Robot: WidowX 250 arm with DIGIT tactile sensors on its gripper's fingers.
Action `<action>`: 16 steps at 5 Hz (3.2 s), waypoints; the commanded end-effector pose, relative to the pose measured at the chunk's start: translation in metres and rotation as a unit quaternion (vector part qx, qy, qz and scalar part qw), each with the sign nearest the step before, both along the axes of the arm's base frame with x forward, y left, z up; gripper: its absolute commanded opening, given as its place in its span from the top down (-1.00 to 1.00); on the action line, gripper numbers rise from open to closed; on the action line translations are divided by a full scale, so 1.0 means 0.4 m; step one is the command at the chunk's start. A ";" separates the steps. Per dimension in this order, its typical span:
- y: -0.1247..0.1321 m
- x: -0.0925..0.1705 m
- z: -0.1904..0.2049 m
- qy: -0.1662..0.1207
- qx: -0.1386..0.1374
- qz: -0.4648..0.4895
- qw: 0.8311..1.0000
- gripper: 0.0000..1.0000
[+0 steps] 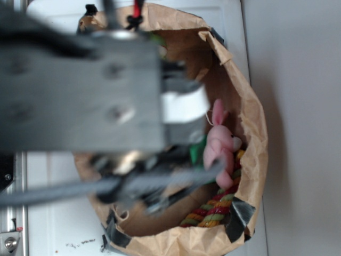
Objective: Grab the green animal.
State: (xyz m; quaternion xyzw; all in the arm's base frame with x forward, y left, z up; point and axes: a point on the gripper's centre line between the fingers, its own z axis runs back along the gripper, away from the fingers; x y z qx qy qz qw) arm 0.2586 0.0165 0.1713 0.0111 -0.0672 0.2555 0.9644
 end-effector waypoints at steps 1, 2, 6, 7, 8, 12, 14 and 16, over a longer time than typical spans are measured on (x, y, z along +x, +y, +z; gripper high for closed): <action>0.083 0.066 -0.015 -0.053 -0.002 0.143 0.988 -1.00; 0.094 0.026 -0.030 -0.044 -0.010 0.202 0.978 -1.00; 0.121 -0.006 -0.071 -0.055 0.013 0.279 0.959 -1.00; 0.121 -0.006 -0.071 -0.055 0.013 0.279 0.959 -1.00; 0.121 -0.006 -0.071 -0.055 0.013 0.279 0.959 -1.00; 0.158 0.037 -0.108 -0.054 0.007 0.299 0.953 -1.00; 0.175 0.059 -0.138 -0.069 0.004 0.319 0.945 -1.00; 0.187 0.042 -0.154 -0.089 0.010 0.331 0.939 -1.00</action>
